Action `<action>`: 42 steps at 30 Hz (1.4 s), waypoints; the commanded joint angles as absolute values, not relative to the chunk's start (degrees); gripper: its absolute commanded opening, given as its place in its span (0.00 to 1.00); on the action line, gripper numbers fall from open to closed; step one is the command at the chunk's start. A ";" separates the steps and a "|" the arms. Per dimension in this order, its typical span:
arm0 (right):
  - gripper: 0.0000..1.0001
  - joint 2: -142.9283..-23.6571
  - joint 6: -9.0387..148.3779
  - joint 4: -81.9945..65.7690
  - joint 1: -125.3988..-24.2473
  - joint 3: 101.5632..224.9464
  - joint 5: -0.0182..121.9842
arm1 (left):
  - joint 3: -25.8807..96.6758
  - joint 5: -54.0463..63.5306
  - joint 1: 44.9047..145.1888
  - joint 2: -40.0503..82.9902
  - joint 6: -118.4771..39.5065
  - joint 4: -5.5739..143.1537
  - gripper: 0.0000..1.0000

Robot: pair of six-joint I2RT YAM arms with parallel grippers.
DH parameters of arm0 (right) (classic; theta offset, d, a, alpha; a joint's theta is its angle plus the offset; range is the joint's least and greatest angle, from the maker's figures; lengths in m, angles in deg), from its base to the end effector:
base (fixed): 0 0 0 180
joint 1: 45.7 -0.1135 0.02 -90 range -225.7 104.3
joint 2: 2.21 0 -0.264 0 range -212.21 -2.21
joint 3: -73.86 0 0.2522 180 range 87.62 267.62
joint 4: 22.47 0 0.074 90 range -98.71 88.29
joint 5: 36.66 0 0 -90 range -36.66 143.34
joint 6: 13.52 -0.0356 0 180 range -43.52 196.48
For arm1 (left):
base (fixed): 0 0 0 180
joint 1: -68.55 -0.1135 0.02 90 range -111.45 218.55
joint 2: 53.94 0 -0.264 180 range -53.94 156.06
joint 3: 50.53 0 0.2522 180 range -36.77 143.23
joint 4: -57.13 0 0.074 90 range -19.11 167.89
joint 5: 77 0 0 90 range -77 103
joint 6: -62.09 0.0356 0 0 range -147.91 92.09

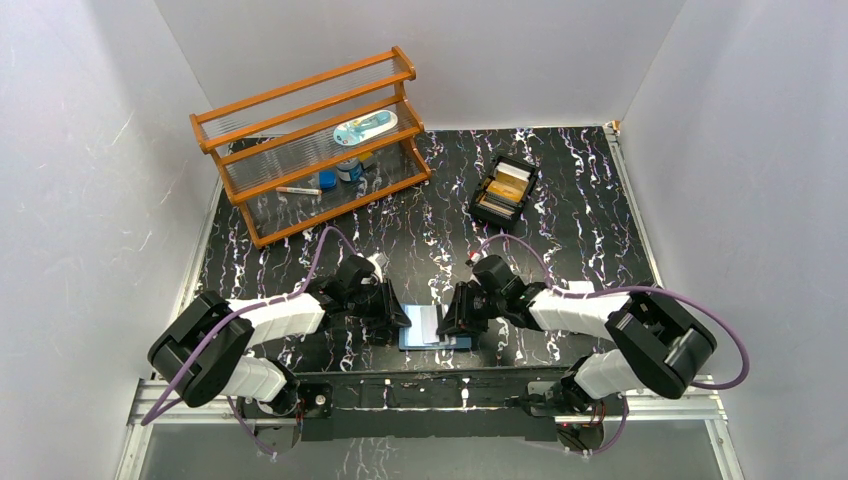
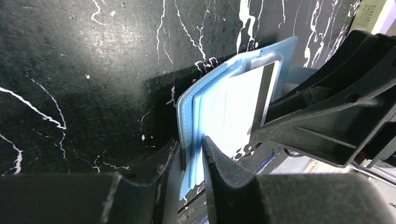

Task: Put the credit cards into the card holder
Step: Insert the credit card into the card holder.

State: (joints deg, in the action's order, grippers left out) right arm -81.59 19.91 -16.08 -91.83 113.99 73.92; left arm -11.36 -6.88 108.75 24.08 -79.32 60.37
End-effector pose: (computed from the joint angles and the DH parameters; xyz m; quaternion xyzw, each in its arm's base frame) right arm 0.1585 0.1829 0.1367 0.0157 0.9135 0.3934 0.1028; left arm 0.1765 -0.1650 0.1415 -0.0182 0.9027 -0.3967 0.1657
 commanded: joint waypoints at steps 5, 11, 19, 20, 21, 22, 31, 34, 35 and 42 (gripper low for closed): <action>0.41 -80.17 23.18 -4.91 -92.05 119.78 68.94 | -12.14 -7.89 108.78 21.96 -79.87 60.33 0.21; 0.40 -82.18 23.84 -3.97 -93.52 122.69 68.21 | -12.03 -8.72 108.80 22.27 -80.48 59.26 0.21; 0.40 -85.03 24.74 -3.79 -95.72 125.50 68.28 | -11.74 -10.25 108.80 22.70 -81.65 57.46 0.23; 0.40 -85.21 24.99 -3.48 -95.85 125.83 68.17 | -11.80 -10.35 108.80 22.70 -81.73 57.38 0.23; 0.40 -85.26 25.26 -2.73 -96.04 126.21 67.82 | -11.73 -10.43 108.80 22.64 -81.78 57.36 0.23; 0.41 -85.27 25.62 -1.51 -96.06 126.89 67.20 | -11.78 -10.41 108.80 22.55 -81.78 57.36 0.24; 0.49 -83.62 26.93 10.66 -96.10 131.79 58.77 | -11.93 -10.43 108.80 22.79 -81.43 57.48 0.24; 0.50 -84.58 26.91 9.73 -96.13 132.11 59.24 | -11.99 -10.57 108.80 22.96 -81.60 57.08 0.24; 0.50 -85.08 26.91 9.67 -96.10 132.29 59.23 | -11.92 -10.63 108.80 23.08 -81.54 57.11 0.24; 0.50 -87.15 28.62 7.84 -96.76 134.43 59.45 | -11.79 -10.85 108.81 23.22 -81.26 56.99 0.18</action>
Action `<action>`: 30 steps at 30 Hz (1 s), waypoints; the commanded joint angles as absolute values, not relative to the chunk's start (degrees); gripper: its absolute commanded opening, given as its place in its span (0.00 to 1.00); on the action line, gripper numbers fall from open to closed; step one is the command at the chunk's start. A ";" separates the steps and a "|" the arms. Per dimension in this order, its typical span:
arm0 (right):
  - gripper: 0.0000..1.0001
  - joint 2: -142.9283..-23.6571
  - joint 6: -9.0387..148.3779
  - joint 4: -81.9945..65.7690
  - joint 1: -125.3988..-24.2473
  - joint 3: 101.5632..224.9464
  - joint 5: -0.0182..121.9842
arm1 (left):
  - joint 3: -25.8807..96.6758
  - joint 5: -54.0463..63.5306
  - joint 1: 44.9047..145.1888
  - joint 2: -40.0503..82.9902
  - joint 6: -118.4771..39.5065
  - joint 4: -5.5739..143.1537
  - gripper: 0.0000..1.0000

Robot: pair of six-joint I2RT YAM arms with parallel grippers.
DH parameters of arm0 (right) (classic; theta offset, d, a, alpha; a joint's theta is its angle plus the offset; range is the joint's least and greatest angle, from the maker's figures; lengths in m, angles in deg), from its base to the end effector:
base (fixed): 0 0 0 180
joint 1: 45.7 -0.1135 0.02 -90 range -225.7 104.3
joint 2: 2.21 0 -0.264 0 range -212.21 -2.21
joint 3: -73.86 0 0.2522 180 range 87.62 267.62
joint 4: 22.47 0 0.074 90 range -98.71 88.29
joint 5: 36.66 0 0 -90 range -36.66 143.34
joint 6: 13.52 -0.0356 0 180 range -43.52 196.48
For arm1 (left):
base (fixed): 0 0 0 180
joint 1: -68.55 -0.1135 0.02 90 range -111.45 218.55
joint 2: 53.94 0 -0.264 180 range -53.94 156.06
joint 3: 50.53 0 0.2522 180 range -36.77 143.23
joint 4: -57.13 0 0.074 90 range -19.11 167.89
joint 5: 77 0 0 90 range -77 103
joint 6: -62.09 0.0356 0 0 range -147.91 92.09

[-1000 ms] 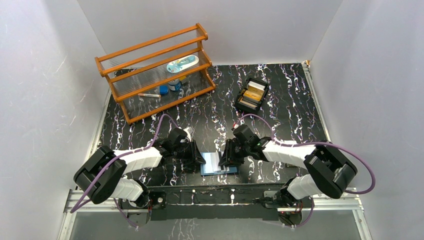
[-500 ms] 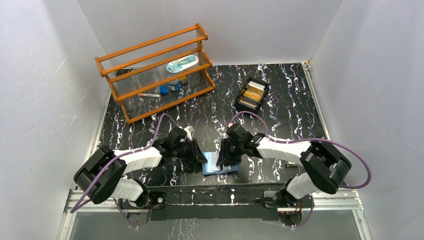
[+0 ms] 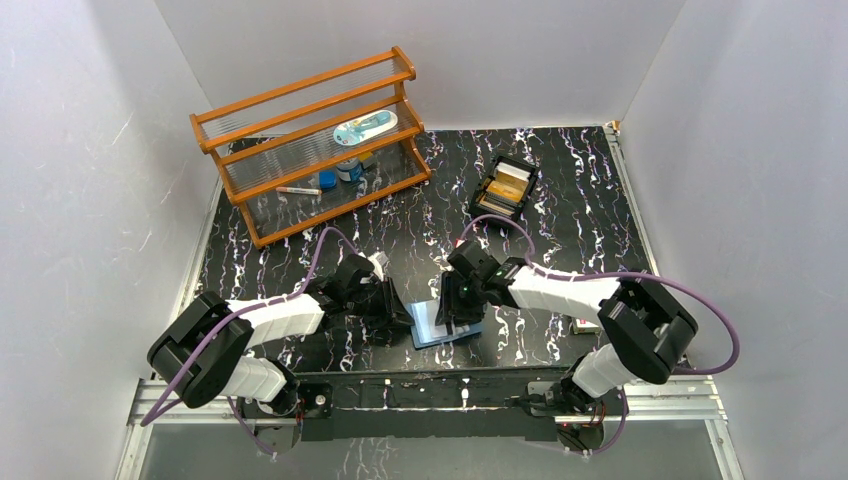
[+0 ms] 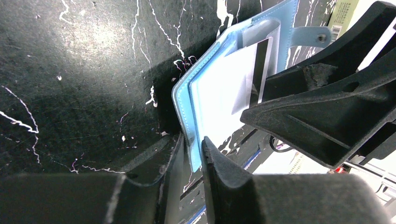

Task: Put the credit cards into the card holder
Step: Insert the credit card into the card holder.

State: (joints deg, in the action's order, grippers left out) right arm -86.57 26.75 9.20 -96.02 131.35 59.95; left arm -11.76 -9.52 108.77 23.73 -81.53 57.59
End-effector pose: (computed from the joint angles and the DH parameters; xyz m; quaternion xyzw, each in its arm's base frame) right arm 0.1731 0.2151 0.1689 -0.0206 0.9609 0.2431 0.1314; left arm 0.1764 -0.1670 0.1453 -0.0205 0.8902 -0.4269 0.1576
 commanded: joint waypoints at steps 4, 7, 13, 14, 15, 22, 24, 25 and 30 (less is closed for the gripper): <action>0.49 -87.88 29.71 6.28 -97.49 134.09 61.47 | -11.32 -11.52 108.80 23.41 -81.08 55.92 0.17; 0.49 -87.58 29.54 5.27 -97.71 133.06 62.28 | -11.50 -12.36 108.76 23.49 -81.32 54.36 0.17; 0.49 -86.06 29.57 6.22 -97.71 132.23 60.98 | -12.37 -14.13 108.80 24.17 -81.81 50.64 0.22; 0.49 -85.89 29.67 6.11 -97.73 132.00 60.92 | -12.69 -14.54 108.80 24.19 -82.13 49.51 0.23; 0.48 -85.86 29.64 5.79 -97.71 131.74 61.05 | -13.07 -14.83 108.79 24.20 -82.55 48.35 0.24; 0.47 -85.32 28.26 4.48 -97.72 129.60 61.60 | -14.86 -14.74 108.80 26.02 -83.29 42.82 0.29; 0.50 -84.56 28.05 6.26 -97.70 130.04 60.60 | -13.97 -14.08 108.82 27.32 -82.41 43.24 0.16; 0.52 -84.38 27.98 7.60 -97.73 130.44 59.61 | -13.85 -13.92 108.80 27.71 -82.35 43.32 0.10; 0.65 -81.93 26.43 14.29 -97.68 133.24 53.37 | -14.10 -13.71 108.76 27.58 -81.71 43.97 0.00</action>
State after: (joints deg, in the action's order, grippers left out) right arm -84.43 28.15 10.67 -97.53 130.34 57.77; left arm -14.60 -13.19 108.77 28.21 -82.97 44.85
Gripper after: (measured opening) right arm 0.647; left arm 0.010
